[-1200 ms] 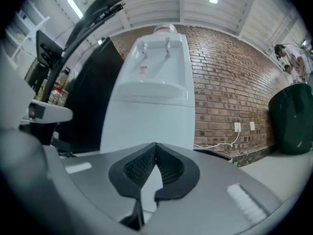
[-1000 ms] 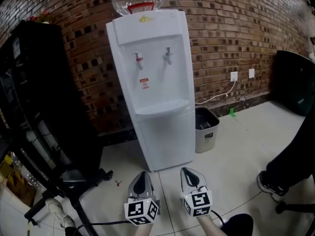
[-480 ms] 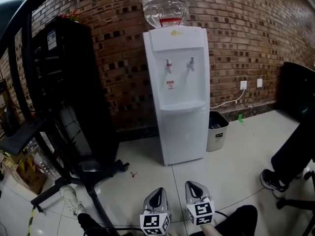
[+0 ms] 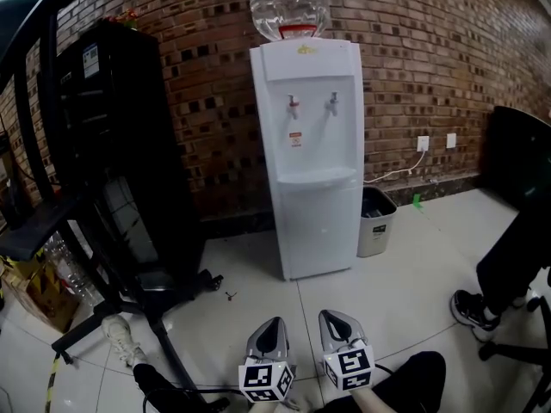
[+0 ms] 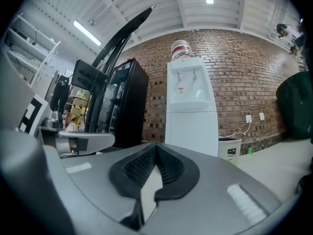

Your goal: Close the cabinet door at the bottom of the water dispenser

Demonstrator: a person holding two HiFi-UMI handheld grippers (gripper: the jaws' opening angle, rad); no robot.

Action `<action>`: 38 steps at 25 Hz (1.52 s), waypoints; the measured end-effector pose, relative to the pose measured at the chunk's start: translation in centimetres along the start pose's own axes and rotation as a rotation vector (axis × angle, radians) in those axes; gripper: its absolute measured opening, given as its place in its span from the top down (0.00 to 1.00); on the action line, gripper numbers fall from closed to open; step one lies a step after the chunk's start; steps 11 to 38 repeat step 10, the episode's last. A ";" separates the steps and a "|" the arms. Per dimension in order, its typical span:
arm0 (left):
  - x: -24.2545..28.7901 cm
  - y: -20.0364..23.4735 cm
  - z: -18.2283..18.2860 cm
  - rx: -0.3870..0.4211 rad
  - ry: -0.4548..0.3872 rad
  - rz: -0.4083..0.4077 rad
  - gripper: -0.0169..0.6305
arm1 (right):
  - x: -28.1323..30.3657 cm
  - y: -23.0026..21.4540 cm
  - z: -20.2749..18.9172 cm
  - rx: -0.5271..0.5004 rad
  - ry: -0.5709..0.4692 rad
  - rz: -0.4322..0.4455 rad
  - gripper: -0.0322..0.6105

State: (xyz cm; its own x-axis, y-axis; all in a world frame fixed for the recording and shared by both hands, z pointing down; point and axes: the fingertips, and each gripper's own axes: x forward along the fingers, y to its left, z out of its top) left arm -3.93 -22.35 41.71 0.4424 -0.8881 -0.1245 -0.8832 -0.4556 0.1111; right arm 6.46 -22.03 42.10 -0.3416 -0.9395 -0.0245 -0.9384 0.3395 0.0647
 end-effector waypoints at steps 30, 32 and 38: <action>0.5 0.7 -0.4 -0.023 0.013 0.011 0.95 | 0.3 0.4 -0.6 0.059 0.012 0.009 0.95; 0.5 0.7 -0.4 -0.023 0.013 0.011 0.95 | 0.3 0.4 -0.6 0.059 0.012 0.009 0.95; 0.5 0.7 -0.4 -0.023 0.013 0.011 0.95 | 0.3 0.4 -0.6 0.059 0.012 0.009 0.95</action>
